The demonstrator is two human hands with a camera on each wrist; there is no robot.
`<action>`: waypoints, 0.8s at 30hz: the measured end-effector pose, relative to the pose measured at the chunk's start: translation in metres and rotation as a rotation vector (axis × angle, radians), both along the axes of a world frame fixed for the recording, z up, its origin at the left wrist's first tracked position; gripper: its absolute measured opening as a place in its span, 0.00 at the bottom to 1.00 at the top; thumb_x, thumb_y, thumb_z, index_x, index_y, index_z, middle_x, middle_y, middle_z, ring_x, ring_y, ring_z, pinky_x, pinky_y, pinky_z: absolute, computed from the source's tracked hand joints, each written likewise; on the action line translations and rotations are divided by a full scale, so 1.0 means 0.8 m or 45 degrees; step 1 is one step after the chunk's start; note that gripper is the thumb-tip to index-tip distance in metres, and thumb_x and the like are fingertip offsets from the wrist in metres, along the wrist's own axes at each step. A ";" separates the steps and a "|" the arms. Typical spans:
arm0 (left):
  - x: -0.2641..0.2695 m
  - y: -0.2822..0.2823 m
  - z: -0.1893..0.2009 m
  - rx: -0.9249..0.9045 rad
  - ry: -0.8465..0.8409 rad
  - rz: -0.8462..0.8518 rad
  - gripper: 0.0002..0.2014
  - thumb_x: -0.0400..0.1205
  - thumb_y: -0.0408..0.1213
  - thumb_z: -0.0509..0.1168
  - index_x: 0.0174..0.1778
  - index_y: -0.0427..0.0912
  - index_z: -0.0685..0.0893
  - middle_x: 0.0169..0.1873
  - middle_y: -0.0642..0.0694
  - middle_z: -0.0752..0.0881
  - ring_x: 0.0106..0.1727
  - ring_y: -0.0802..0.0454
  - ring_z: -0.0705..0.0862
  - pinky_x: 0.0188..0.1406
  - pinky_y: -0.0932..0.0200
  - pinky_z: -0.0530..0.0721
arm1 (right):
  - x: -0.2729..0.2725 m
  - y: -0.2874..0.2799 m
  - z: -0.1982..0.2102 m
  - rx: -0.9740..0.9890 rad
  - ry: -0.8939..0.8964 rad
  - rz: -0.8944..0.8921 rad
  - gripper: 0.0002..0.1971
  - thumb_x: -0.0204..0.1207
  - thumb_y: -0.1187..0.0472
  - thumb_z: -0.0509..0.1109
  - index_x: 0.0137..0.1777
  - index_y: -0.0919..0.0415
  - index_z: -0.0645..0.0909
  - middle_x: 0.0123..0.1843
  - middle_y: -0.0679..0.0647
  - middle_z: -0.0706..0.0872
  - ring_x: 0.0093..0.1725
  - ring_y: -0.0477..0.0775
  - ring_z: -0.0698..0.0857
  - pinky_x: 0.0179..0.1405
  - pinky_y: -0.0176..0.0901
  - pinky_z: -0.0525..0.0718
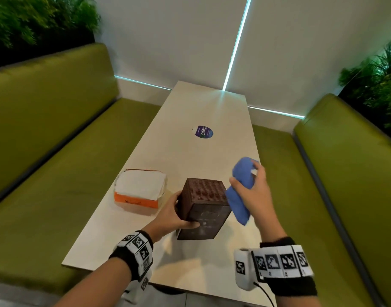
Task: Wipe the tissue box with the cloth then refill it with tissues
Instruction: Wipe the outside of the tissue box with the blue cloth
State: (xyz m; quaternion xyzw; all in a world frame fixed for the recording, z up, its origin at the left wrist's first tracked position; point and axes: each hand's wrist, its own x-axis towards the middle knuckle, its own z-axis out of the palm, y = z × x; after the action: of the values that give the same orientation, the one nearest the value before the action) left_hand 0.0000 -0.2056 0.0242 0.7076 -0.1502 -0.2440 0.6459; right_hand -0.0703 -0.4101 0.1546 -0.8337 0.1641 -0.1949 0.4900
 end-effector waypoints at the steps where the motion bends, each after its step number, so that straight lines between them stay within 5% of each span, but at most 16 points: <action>1: 0.000 -0.003 -0.004 -0.001 0.004 0.003 0.51 0.61 0.32 0.87 0.77 0.51 0.66 0.66 0.53 0.79 0.65 0.62 0.80 0.55 0.67 0.83 | 0.008 0.011 -0.004 -0.048 0.030 0.031 0.27 0.78 0.53 0.69 0.75 0.53 0.67 0.59 0.50 0.81 0.54 0.52 0.83 0.52 0.47 0.82; 4: 0.002 -0.006 -0.018 -0.008 -0.021 0.031 0.55 0.58 0.33 0.87 0.79 0.48 0.65 0.68 0.50 0.78 0.68 0.59 0.79 0.58 0.65 0.84 | 0.023 0.051 -0.035 -0.288 0.257 0.135 0.15 0.81 0.52 0.63 0.66 0.49 0.74 0.51 0.51 0.83 0.53 0.58 0.85 0.38 0.39 0.78; 7: 0.000 -0.006 -0.029 0.025 -0.151 0.086 0.47 0.58 0.34 0.87 0.73 0.46 0.72 0.66 0.49 0.80 0.68 0.56 0.79 0.56 0.66 0.85 | 0.021 0.103 -0.056 -0.600 0.307 0.239 0.24 0.82 0.47 0.63 0.76 0.47 0.66 0.72 0.52 0.76 0.72 0.58 0.77 0.59 0.48 0.80; 10: -0.001 -0.008 -0.035 0.077 -0.304 0.121 0.37 0.58 0.38 0.85 0.62 0.52 0.78 0.60 0.50 0.83 0.61 0.67 0.82 0.59 0.58 0.85 | 0.021 0.117 -0.071 -0.850 0.313 0.417 0.33 0.82 0.44 0.61 0.84 0.40 0.51 0.84 0.49 0.64 0.84 0.57 0.59 0.77 0.53 0.70; 13: 0.004 -0.007 -0.033 0.068 -0.201 0.090 0.53 0.57 0.34 0.88 0.77 0.45 0.68 0.69 0.52 0.78 0.67 0.69 0.76 0.66 0.66 0.79 | 0.031 0.076 -0.076 -0.833 0.244 0.370 0.25 0.84 0.46 0.58 0.80 0.40 0.63 0.77 0.48 0.73 0.77 0.55 0.69 0.71 0.49 0.75; 16: 0.007 -0.010 -0.034 0.064 -0.151 0.077 0.58 0.56 0.34 0.88 0.81 0.47 0.64 0.71 0.53 0.76 0.72 0.62 0.74 0.71 0.55 0.78 | 0.040 0.040 -0.070 -0.654 0.233 0.156 0.15 0.83 0.48 0.59 0.68 0.44 0.75 0.65 0.46 0.81 0.67 0.55 0.78 0.58 0.46 0.78; 19: 0.009 -0.014 -0.037 0.099 -0.153 0.073 0.52 0.56 0.36 0.87 0.76 0.39 0.70 0.66 0.50 0.81 0.64 0.69 0.79 0.64 0.64 0.81 | 0.026 0.076 -0.069 -0.689 0.298 0.215 0.21 0.82 0.43 0.61 0.72 0.50 0.75 0.77 0.51 0.73 0.80 0.58 0.67 0.71 0.48 0.72; 21: 0.005 -0.013 -0.035 0.184 -0.185 0.074 0.44 0.58 0.49 0.80 0.68 0.31 0.78 0.59 0.41 0.85 0.60 0.63 0.83 0.61 0.58 0.84 | 0.010 0.109 -0.076 -0.844 0.288 0.384 0.24 0.82 0.43 0.63 0.75 0.50 0.74 0.83 0.52 0.66 0.85 0.59 0.58 0.79 0.52 0.67; 22: 0.004 -0.012 -0.037 0.235 -0.222 0.091 0.42 0.58 0.53 0.77 0.66 0.32 0.80 0.58 0.40 0.86 0.61 0.58 0.83 0.61 0.56 0.85 | 0.006 0.113 -0.079 -0.900 0.266 0.445 0.23 0.82 0.44 0.64 0.74 0.50 0.75 0.83 0.51 0.67 0.85 0.59 0.58 0.80 0.53 0.66; 24: 0.004 -0.011 -0.040 0.213 -0.177 0.137 0.46 0.56 0.45 0.85 0.70 0.38 0.76 0.61 0.46 0.83 0.64 0.53 0.82 0.63 0.56 0.82 | 0.010 0.093 -0.076 -0.854 0.256 0.442 0.20 0.82 0.44 0.62 0.70 0.50 0.79 0.80 0.50 0.72 0.82 0.57 0.65 0.78 0.50 0.68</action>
State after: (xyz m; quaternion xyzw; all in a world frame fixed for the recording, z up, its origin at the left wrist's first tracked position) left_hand 0.0029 -0.2141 -0.0079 0.7813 -0.1356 -0.1712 0.5847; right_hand -0.0620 -0.3360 0.0934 -0.9778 -0.0049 -0.0693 0.1975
